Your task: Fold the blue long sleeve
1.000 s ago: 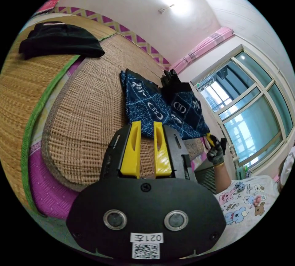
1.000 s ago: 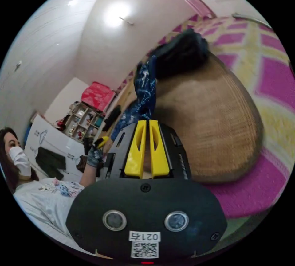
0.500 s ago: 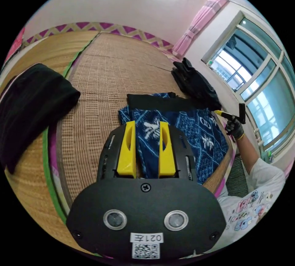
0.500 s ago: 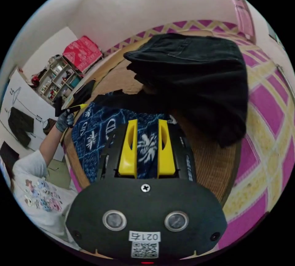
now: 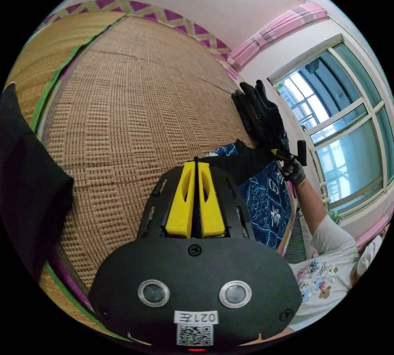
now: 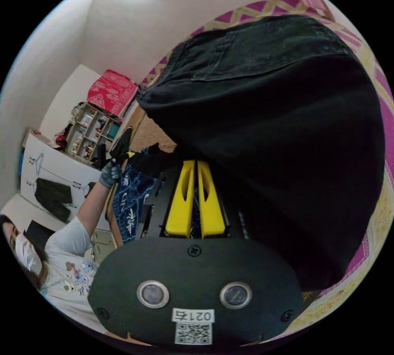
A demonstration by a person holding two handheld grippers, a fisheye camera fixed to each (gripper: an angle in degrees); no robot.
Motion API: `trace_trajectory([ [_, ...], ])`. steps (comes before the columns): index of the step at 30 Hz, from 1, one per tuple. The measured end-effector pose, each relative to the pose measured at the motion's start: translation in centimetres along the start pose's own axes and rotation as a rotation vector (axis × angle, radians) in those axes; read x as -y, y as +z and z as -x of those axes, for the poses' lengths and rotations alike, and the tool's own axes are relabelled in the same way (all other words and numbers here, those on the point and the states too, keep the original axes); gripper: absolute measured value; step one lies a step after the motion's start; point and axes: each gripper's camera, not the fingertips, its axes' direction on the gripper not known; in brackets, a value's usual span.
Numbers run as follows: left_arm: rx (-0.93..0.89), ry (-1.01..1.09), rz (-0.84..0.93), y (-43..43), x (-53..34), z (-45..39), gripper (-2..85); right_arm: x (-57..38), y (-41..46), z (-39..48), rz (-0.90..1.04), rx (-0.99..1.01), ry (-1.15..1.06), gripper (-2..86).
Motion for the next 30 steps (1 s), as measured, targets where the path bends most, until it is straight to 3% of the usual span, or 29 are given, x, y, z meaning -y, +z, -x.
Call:
trace_trajectory([
  [7, -0.114, 0.17, -0.182, -7.3, -6.2, -4.6, -0.9, -4.6, -6.1, 2.9, -0.16, 0.244, -0.154, -0.9],
  [15, -0.281, 0.444, -0.306, -17.5, -21.4, -12.2, -1.0, -16.7, -12.9, 11.1, -0.108, 0.411, -0.478, -0.8],
  [19, -0.385, 0.593, -0.32, -21.9, -33.0, -15.7, -1.0, -28.2, -14.4, 14.3, 0.025, 0.536, -0.662, -0.7],
  [23, -0.451, 0.59, -0.238, -22.0, -41.1, -16.3, -1.0, -39.0, -12.0, 14.6, 0.202, 0.64, -0.692, -0.7],
  [30, -0.467, 0.356, 0.037, -14.9, -51.1, -12.6, -1.0, -49.0, -4.8, 12.5, 0.549, 0.607, -0.545, -0.1],
])
